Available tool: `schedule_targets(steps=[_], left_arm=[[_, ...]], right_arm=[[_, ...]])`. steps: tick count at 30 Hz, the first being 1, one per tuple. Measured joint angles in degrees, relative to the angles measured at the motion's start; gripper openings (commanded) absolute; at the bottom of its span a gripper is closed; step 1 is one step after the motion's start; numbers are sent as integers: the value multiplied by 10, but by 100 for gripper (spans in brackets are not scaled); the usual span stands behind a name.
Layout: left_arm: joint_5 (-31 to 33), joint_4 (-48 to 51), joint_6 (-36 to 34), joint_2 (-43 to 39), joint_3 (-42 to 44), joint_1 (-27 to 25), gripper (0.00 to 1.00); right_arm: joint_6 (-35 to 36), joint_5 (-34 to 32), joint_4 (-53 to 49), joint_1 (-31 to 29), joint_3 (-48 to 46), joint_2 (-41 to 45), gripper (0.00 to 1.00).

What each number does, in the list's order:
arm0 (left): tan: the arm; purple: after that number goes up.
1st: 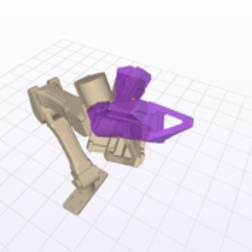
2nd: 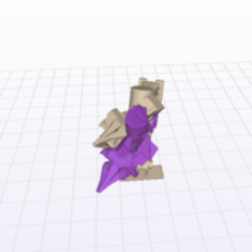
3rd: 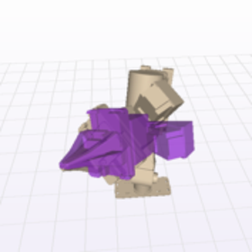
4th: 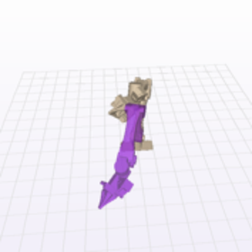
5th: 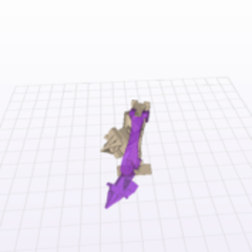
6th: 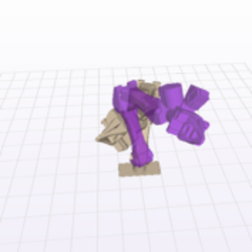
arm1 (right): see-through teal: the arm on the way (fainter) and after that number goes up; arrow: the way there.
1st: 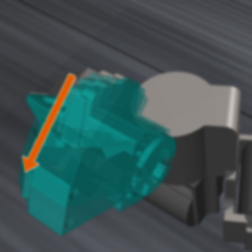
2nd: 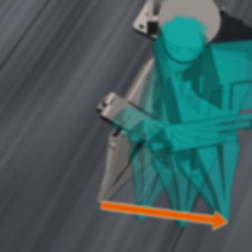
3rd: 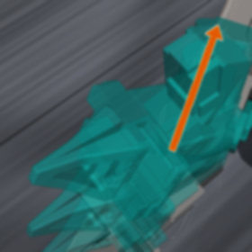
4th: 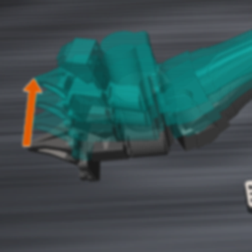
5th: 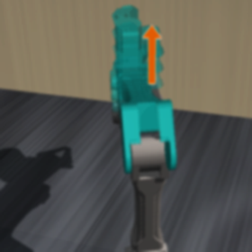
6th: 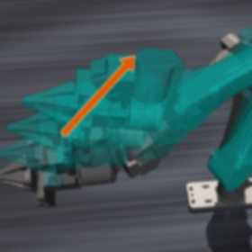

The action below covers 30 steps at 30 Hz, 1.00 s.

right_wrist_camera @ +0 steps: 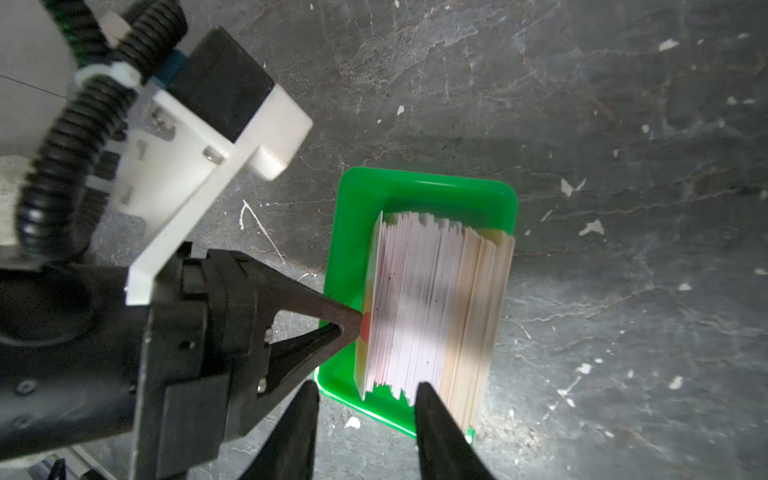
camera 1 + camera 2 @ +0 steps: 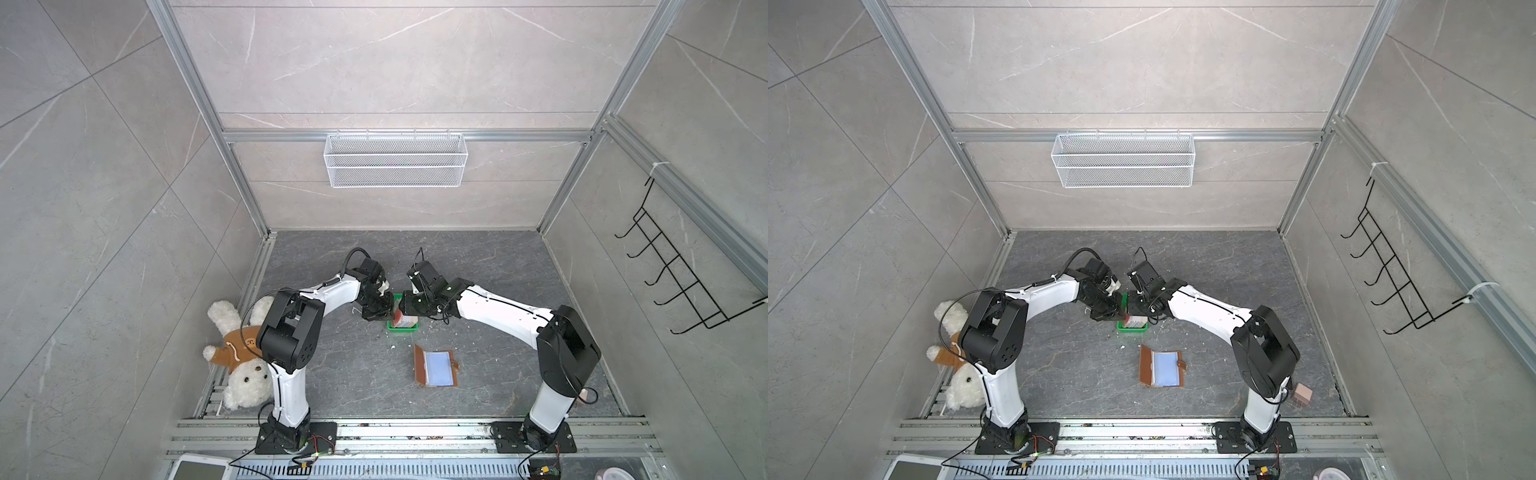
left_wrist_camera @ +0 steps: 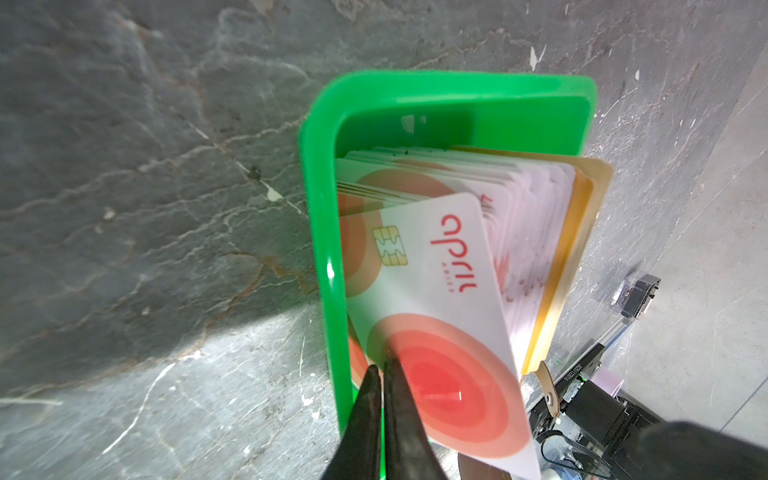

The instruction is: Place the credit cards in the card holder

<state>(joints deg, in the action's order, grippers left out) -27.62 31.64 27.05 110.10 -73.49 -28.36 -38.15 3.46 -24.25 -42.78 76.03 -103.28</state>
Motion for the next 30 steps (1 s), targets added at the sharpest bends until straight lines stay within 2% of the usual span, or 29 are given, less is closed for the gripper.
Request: schedule_targets(steps=[14, 30], left_arm=[[0, 0, 0, 0, 0, 0, 9], [1, -1, 0, 0, 0, 0, 9]], right_arm=[[-9, 20, 14, 0, 0, -45, 22], [-32, 26, 26, 0, -1, -40, 0]])
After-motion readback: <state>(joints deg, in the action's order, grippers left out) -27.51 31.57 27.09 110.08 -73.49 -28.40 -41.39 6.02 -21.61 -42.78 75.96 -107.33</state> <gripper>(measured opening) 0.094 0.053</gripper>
